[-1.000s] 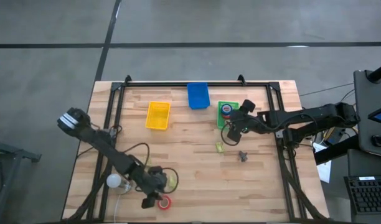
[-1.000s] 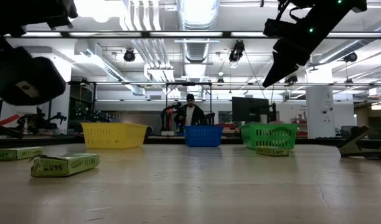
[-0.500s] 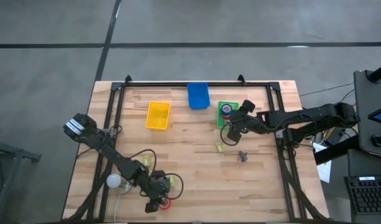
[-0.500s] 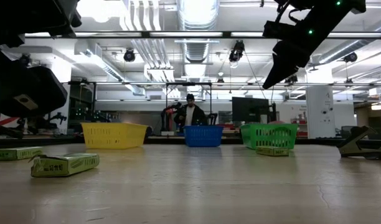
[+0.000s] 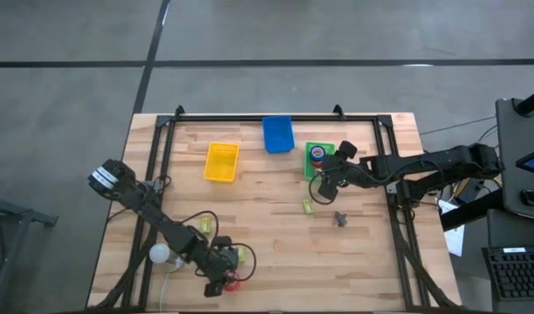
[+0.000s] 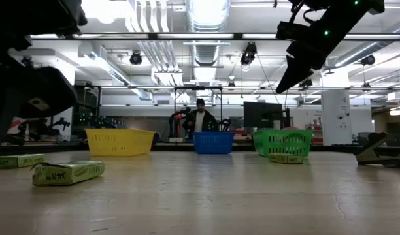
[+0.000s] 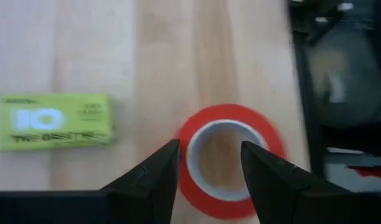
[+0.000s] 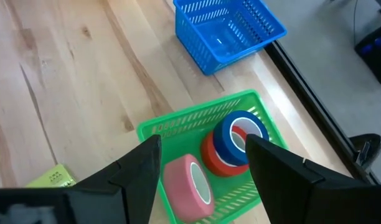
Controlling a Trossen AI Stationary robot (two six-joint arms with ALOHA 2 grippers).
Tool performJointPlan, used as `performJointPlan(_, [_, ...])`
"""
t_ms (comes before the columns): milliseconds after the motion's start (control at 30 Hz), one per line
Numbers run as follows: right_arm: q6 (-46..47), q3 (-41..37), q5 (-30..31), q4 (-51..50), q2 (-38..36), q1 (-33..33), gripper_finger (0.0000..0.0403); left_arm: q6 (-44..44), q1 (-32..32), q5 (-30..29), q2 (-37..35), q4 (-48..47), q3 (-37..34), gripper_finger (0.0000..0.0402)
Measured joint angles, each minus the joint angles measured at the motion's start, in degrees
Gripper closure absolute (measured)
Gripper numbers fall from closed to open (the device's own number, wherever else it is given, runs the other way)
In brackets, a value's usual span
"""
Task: Pick and place Stapler, Stapler remover, tape
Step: Put the red tape into the green basket
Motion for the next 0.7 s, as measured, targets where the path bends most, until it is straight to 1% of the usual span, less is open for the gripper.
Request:
performJointPlan(200, [0.2,-0.1,-0.1,0.0,0.0,0.1,0.0171,2.8,-0.1,-0.5,-1.5,0.3,2.0,0.0225])
performJointPlan(300, [0.2,-0.1,-0.2,0.0,0.0,0.1,0.0170,1.8,-0.1,-0.4,-1.1,-2.9,1.4,0.0225])
performJointPlan(500, [0.2,-0.4,-0.1,0.0,0.1,0.1,0.0177,-1.8,-0.2,-0.1,0.0,-2.4,-0.9,0.0225])
performJointPlan(700, [0.8,-0.7,-0.1,0.0,0.1,0.1,0.0179,-2.2,-0.2,0.7,2.0,-1.1,-0.9,0.0225])
